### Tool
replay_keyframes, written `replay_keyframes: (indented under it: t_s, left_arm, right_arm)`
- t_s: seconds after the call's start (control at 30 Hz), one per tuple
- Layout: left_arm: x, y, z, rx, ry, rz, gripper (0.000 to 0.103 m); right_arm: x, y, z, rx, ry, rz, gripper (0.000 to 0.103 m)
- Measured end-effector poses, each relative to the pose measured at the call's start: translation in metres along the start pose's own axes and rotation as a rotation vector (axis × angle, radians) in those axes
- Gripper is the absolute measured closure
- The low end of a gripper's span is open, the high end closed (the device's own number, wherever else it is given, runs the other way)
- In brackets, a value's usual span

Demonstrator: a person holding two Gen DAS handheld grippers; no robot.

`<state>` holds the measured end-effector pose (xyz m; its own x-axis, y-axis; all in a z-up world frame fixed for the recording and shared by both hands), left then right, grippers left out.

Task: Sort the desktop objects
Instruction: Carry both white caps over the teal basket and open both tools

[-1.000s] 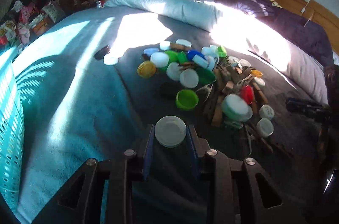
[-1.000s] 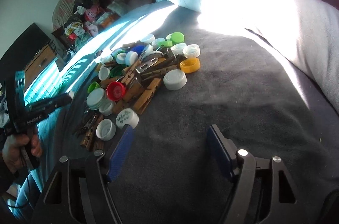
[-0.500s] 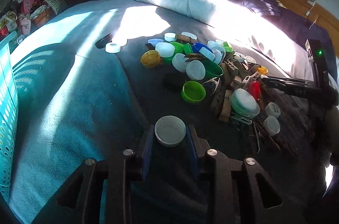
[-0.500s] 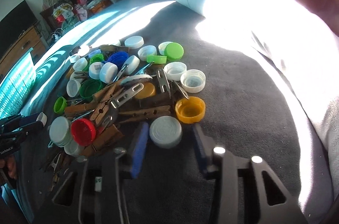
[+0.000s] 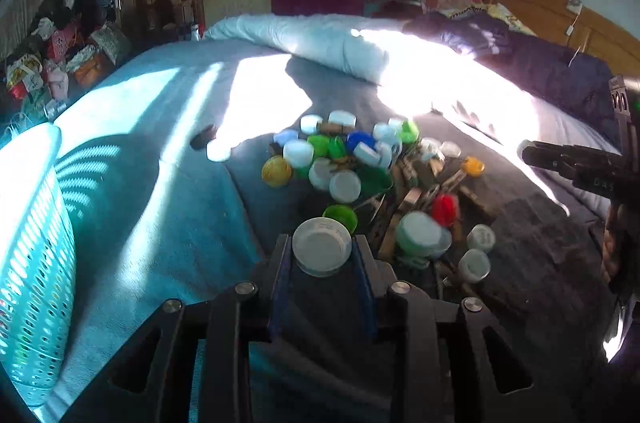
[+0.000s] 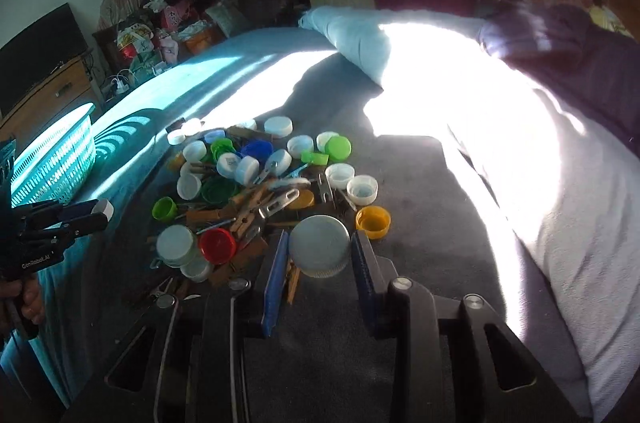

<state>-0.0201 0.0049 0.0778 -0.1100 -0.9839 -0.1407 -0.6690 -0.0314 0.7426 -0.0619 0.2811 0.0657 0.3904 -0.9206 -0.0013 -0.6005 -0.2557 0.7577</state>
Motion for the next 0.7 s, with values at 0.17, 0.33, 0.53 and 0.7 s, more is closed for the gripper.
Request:
replay_keyframes:
  t_s: [0.17,0.33,0.53,0.7]
  left_arm:
    - [-0.030,0.064,-0.093,-0.303,0.023,0.017,0.072]
    - [-0.054,0.101,-0.173,-0.561,0.080,0.079,0.072]
    - [-0.059,0.118,-0.212,-0.610,0.090,0.064,0.072]
    - [-0.053,0.122,-0.239,-0.617,0.123,0.050,0.072]
  right_arm:
    - [0.010,0.053,-0.094,-0.252,-0.094,-0.018,0.072]
    - [0.035,0.087,-0.185,-0.511,-0.171,-0.052,0.072]
    - [0.062,0.110,-0.223,-0.591,-0.147,-0.081,0.072]
    - [0.088,0.124,-0.234,-0.602,-0.121,-0.108,0.072]
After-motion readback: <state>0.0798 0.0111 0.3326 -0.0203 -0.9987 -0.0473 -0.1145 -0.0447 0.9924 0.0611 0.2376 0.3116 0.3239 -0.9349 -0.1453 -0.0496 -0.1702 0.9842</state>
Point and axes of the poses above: each gripper's, at about its wrist camera, not at the fingertips, and z roughly the way its jaws point, x to its left, y to its top, the point moved 3 cm from there along z, roughly the way its jaws point, and after that the axes turned 8 degrees about -z, right-handed, at the moved point
